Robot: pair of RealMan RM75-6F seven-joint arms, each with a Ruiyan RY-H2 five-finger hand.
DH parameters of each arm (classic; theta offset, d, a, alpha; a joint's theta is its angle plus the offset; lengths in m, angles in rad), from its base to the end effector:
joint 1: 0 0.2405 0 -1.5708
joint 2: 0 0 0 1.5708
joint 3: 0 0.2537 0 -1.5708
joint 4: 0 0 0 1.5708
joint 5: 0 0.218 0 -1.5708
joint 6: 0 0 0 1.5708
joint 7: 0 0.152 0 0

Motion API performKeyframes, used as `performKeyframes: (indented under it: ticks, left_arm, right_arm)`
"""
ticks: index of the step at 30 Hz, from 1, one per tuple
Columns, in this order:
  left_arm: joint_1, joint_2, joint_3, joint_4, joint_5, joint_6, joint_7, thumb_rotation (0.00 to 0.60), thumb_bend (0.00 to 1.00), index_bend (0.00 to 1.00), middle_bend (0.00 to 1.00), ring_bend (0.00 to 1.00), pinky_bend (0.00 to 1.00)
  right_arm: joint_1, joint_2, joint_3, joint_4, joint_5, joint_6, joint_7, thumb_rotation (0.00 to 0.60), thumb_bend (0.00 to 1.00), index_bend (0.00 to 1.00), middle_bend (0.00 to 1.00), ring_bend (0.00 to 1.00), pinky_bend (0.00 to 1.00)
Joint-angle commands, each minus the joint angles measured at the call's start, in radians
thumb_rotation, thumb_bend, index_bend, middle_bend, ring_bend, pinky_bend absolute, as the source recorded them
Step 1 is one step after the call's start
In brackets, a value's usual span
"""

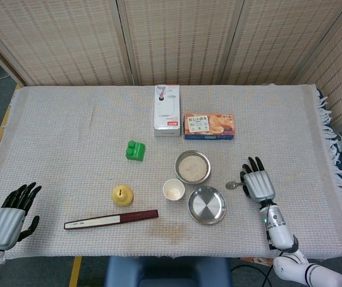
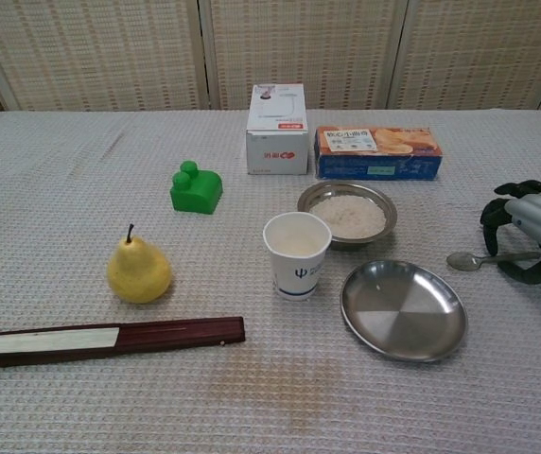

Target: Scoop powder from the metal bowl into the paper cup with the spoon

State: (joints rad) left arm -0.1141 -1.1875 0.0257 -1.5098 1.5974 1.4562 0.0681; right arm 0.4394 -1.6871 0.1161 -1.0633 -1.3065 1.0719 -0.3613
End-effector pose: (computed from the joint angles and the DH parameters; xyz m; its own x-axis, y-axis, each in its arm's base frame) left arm -0.3156 0.1820 0.1176 0.5014 0.0809 0.8614 0.8617 -0.1366 -0.4888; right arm -0.2932 -0.3096 -0.0280 0.6567 -0.1889 0.7301 -0.7541 -0.1718 0.6339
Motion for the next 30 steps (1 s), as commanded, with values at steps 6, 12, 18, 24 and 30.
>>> performKeyframes:
  ticks: [6,12,18,24,30]
  left_arm:
    - [-0.001,0.0,0.0,0.0,-0.003,-0.003,0.003,0.6,0.45,0.0,0.0,0.0,0.12]
    - [-0.002,0.001,0.001,-0.002,-0.008,-0.007,0.006,0.6,0.45,0.0,0.0,0.0,0.12]
    - [-0.002,0.003,0.0,-0.003,-0.012,-0.009,0.007,0.6,0.45,0.0,0.0,0.0,0.13]
    - [-0.002,0.003,0.0,-0.004,-0.014,-0.008,0.007,0.6,0.45,0.0,0.0,0.0,0.13]
    - [-0.002,0.005,0.002,-0.006,-0.01,-0.006,0.004,0.6,0.45,0.0,0.0,0.0,0.12]
  right_arm:
    - [0.003,-0.008,-0.001,0.008,0.007,-0.004,-0.004,0.6,0.31,0.53,0.25,0.0,0.0]
    - [0.003,-0.011,-0.002,0.009,0.012,-0.003,-0.009,0.6,0.31,0.52,0.25,0.0,0.0]
    - [0.001,-0.012,-0.009,0.008,0.0,0.012,-0.01,0.6,0.31,0.55,0.29,0.0,0.0]
    - [-0.002,-0.016,-0.014,0.008,-0.015,0.038,-0.021,0.6,0.31,0.67,0.39,0.06,0.0]
    - [-0.002,-0.026,-0.017,0.02,-0.028,0.053,-0.018,0.6,0.31,0.74,0.45,0.1,0.02]
